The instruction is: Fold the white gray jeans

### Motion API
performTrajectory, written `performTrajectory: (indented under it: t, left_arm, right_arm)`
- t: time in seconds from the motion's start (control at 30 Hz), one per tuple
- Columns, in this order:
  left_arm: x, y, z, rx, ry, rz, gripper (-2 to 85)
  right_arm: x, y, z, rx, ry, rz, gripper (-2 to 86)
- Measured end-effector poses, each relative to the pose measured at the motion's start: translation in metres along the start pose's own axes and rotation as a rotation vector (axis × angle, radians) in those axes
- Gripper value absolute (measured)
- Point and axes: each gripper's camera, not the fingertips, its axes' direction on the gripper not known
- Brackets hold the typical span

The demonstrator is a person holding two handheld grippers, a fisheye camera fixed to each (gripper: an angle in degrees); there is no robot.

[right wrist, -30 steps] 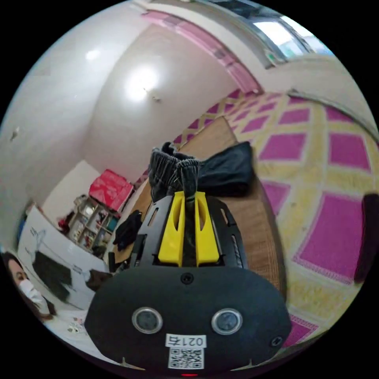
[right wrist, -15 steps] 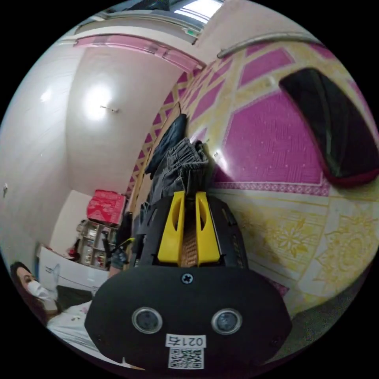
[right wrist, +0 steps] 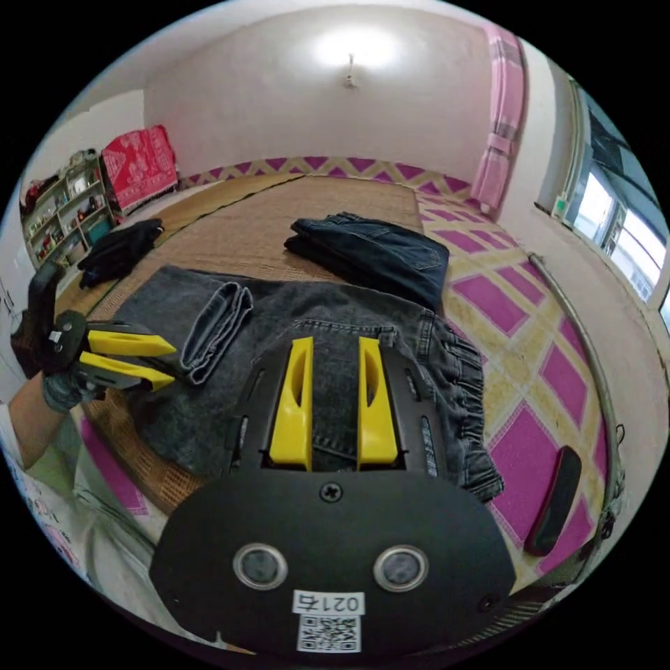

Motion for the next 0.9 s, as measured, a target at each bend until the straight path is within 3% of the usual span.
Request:
performTrajectory:
  t: [0.1,0.27,0.37,0.5,0.63,0.73,0.9]
  left_arm:
    - [0.010,-0.011,0.011,-0.031,-0.016,0.046,9.4]
    - [0.021,-0.016,0.013,-0.046,-0.190,0.131,4.8]
    - [0.005,-0.014,-0.002,-0.011,-0.159,0.096,2.3]
    - [-0.068,0.023,-0.089,0.258,-0.009,-0.179,0.9]
    - [-0.155,0.106,-0.209,0.425,-0.140,-0.354,0.5]
    - [-0.222,0.184,-0.275,0.442,-0.276,-0.531,0.8]
    - [-0.317,0.306,-0.303,0.384,-0.462,-0.862,1.7]
  right_arm:
    - [-0.009,-0.003,0.022,-0.043,-0.018,-0.006,9.3]
    - [-0.005,0.001,0.043,-0.106,-0.083,0.063,8.4]
    - [-0.011,0.000,0.043,-0.112,-0.082,0.065,8.2]
    - [-0.014,-0.001,0.041,-0.112,-0.086,0.078,7.7]
    - [-0.017,-0.002,0.039,-0.112,-0.098,0.093,7.3]
    - [-0.019,-0.003,0.037,-0.111,-0.102,0.103,6.8]
    - [-0.025,-0.006,0.035,-0.119,-0.093,0.113,6.2]
